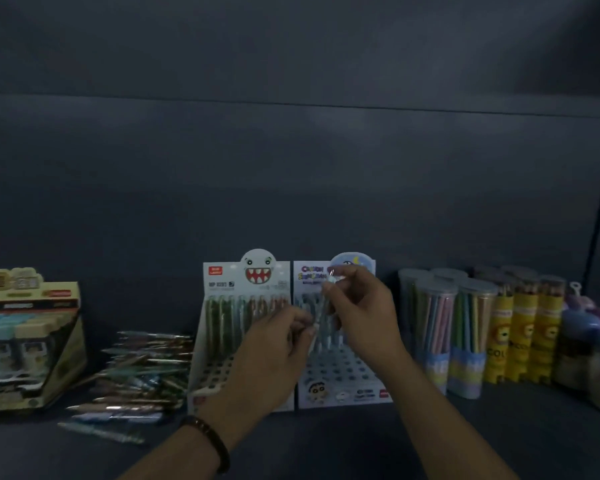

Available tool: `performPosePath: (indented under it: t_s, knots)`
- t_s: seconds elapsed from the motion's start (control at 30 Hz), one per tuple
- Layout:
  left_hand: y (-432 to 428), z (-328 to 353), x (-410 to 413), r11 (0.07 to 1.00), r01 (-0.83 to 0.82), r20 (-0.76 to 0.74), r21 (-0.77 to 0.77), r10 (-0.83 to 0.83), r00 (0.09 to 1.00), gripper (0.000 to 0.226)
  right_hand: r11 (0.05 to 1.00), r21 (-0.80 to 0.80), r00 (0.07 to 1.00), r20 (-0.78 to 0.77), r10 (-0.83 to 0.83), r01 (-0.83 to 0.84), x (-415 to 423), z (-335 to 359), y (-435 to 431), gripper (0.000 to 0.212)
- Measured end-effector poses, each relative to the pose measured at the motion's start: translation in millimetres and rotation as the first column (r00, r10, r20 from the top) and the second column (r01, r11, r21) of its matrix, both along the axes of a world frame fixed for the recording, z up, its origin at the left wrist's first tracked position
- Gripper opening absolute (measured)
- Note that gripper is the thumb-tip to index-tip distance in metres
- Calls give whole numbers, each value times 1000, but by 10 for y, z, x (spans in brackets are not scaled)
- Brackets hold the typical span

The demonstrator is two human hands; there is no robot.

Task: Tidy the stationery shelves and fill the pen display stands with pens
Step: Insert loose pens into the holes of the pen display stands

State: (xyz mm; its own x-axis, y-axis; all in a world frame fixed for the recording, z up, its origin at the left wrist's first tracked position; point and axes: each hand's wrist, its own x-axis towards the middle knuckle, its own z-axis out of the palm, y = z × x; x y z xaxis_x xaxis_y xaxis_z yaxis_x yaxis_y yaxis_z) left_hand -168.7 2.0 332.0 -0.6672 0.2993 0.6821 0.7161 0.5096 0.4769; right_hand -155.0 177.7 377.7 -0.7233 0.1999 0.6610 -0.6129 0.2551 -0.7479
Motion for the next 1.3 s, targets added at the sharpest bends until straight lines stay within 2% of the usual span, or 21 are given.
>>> performPosePath:
  t_s: [0.1,0.17,0.27,0.37,0.77,1.3]
  knots:
    - [29,-136,-34,981,-121,-190,-150,91,977,17,985,40,983,-85,-161,165,-178,-99,186,11]
    - [3,-271,-23,960,-130,-282,-247,57,958,20,971,62,965,-143,-222,233,-228,-189,239,13]
    - [-19,-384,-35,938,-84,-261,-336,-7,965,30,927,182,929,-243,-280,327,-266,-244,240,19]
    - [-32,-420,-58,914,-79,-263,-398,-31,964,31,892,224,903,-277,-327,392,-324,-293,256,22]
    - [-91,-408,-64,887,-85,-216,-454,-17,976,41,889,272,919,-249,-305,368,-373,-408,258,24]
    - [-150,-445,-109,925,-44,-222,-377,-44,974,30,834,441,943,-116,-312,331,-356,-488,235,29]
